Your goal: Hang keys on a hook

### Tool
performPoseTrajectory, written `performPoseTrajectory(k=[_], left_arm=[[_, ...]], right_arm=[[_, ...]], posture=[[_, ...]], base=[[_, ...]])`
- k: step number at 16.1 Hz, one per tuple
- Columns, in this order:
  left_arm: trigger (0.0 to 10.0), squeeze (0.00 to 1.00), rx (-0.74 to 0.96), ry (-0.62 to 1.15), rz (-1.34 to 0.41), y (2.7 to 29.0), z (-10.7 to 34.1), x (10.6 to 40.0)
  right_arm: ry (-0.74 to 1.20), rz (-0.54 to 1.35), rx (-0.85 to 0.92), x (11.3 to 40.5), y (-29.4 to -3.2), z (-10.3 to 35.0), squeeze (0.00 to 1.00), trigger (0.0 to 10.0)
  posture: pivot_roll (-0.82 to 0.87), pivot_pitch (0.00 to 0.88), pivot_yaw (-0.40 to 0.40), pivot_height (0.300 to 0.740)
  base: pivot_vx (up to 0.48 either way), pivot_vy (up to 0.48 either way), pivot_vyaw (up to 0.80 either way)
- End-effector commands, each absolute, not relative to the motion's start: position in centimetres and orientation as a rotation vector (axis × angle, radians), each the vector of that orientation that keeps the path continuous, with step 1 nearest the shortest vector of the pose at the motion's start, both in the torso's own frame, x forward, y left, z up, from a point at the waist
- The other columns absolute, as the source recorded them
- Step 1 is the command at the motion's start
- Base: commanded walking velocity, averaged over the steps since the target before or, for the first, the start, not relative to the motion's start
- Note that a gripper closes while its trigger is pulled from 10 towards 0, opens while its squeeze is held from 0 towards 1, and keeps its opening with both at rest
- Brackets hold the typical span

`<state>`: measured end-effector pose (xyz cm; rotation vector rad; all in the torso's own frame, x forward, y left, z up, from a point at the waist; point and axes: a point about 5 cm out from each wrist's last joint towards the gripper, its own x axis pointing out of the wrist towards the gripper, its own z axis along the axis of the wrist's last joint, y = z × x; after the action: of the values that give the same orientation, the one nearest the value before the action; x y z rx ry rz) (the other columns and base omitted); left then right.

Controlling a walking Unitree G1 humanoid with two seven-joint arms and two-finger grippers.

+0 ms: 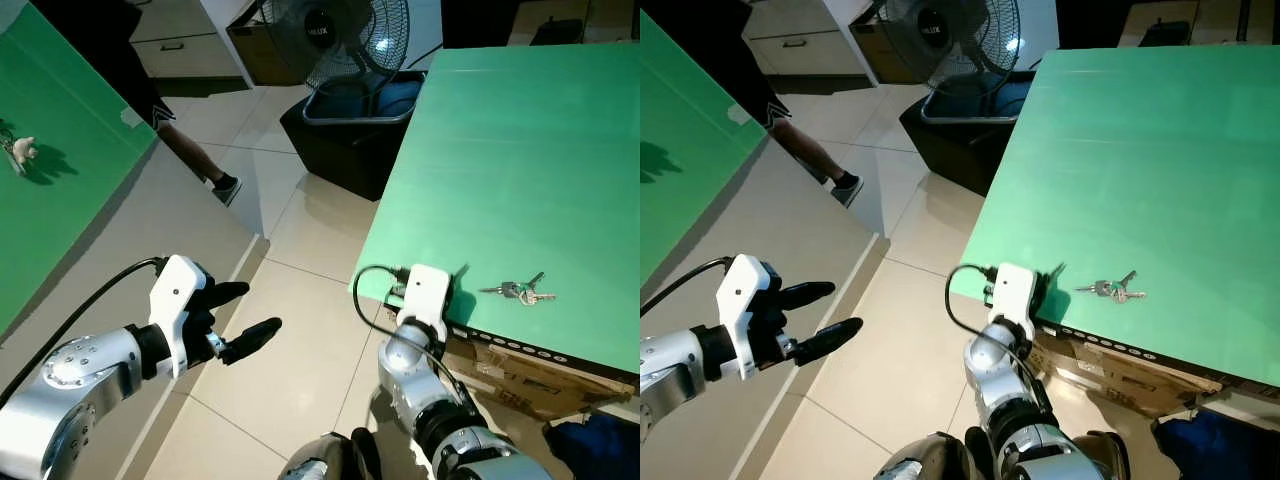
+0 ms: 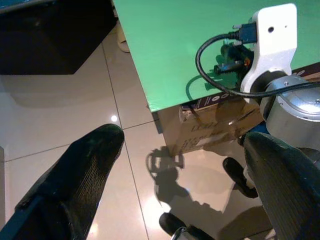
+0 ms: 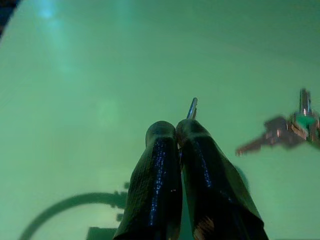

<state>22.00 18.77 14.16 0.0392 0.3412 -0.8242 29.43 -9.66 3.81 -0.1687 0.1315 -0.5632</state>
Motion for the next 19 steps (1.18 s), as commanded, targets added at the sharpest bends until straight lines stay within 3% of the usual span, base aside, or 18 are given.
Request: performPoseTrajectory(k=[1,10,12,14,16,19], left_arm=[[10.0,0.00,0.039,0.371,-0.799,19.3,13.8,22.1],[10.0,0.00,-0.016,0.314,-0.766,17.4,12.8,24.0],[10.0,0.00,-0.049,0.279,-0.726,16.6,12.5,25.7],[10.0,0.00,-0.060,0.228,-0.691,15.7,12.4,27.4],[10.0,0.00,-0.060,0.193,-0.636,14.5,11.8,29.0],[10.0,0.00,-0.065,0.139,-0.491,13.9,11.2,31.3]], right_arm=[[0.095,-0.520,-0.149,29.7,-7.7,4.7,0.00,0.0],[-0.107,-0.457,-0.169,32.5,-8.9,9.2,0.00,0.0],[-0.147,-0.405,-0.179,33.4,-9.2,10.6,0.00,0.0],[-0.170,-0.330,-0.194,34.1,-9.6,11.6,0.00,0.0],[-0.147,-0.248,-0.241,34.7,-10.4,11.6,0.00,0.0],[-0.048,-0.122,-0.211,34.0,-11.5,9.8,0.00,0.0]], posture=[[0.05,0.210,0.400,0.727],[-0.01,0.161,0.374,0.727],[-0.04,0.122,0.349,0.727],[-0.06,0.075,0.313,0.727],[-0.08,0.000,0.218,0.727],[-0.06,0.000,0.107,0.727]], base=[[0.000,0.000,0.00],[0.000,0.000,0.00],[0.000,0.000,0.00],[0.000,0.000,0.00],[0.000,0.000,0.00],[0.000,0.000,0.00]])
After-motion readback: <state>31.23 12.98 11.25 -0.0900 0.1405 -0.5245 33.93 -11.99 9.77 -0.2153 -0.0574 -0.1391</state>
